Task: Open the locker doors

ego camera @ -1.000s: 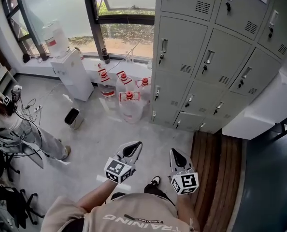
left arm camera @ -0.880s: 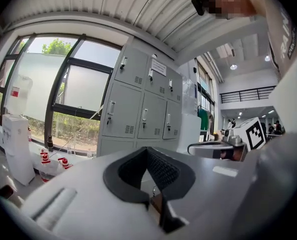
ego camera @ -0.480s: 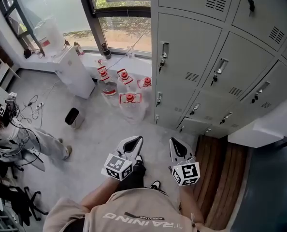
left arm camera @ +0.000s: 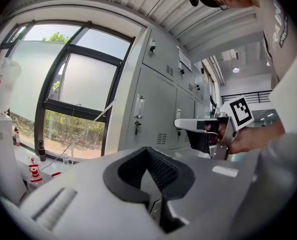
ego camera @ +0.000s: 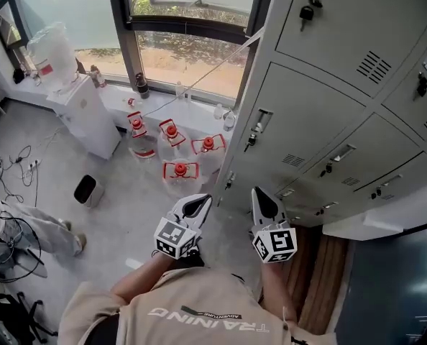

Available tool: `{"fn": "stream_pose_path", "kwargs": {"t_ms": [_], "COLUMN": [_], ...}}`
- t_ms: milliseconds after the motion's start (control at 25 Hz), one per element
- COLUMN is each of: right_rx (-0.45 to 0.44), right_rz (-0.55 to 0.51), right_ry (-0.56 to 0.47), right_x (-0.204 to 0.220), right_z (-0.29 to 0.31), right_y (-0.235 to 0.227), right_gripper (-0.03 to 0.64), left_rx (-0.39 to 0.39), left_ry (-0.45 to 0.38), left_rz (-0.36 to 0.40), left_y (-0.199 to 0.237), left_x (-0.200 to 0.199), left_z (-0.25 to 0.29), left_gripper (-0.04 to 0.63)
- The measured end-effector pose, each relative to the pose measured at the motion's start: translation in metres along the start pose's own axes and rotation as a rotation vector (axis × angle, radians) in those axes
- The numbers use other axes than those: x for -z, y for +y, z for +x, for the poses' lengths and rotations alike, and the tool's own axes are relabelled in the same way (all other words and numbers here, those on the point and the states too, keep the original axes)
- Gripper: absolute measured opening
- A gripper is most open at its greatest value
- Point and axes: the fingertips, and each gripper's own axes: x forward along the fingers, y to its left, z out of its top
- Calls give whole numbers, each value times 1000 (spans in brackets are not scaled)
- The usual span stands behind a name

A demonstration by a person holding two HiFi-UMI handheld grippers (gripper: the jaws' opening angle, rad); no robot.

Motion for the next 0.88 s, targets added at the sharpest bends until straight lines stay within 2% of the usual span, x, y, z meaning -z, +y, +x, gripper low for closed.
{"fn": "stream_pose_path", "kwargs": {"t_ms": [320,480,760,840,880], "right_rx": [46,85,92,96,93], "right_rz": [-20,-28,-71,-75,-78], "right_ry": [-31,-52,-40,-31,-25], "right_x": [-26,-36,-52,-53,-53], "right_z": [70,92,130,140,144], "right_y": [-23,-44,-73,-77,-78], "right_gripper": [11,12,14,37,83], "left_rx": [35,48,49,36,29], "left_ry": [12,17,17,17,17], "left_rz": [3,5,25,26,23], "left_y": [59,69,75,81,84], "left_x": [-13,-16,-25,-24,-24], "left_z": [41,57,73,75,76], "left_gripper": [6,6,6,6,6]}}
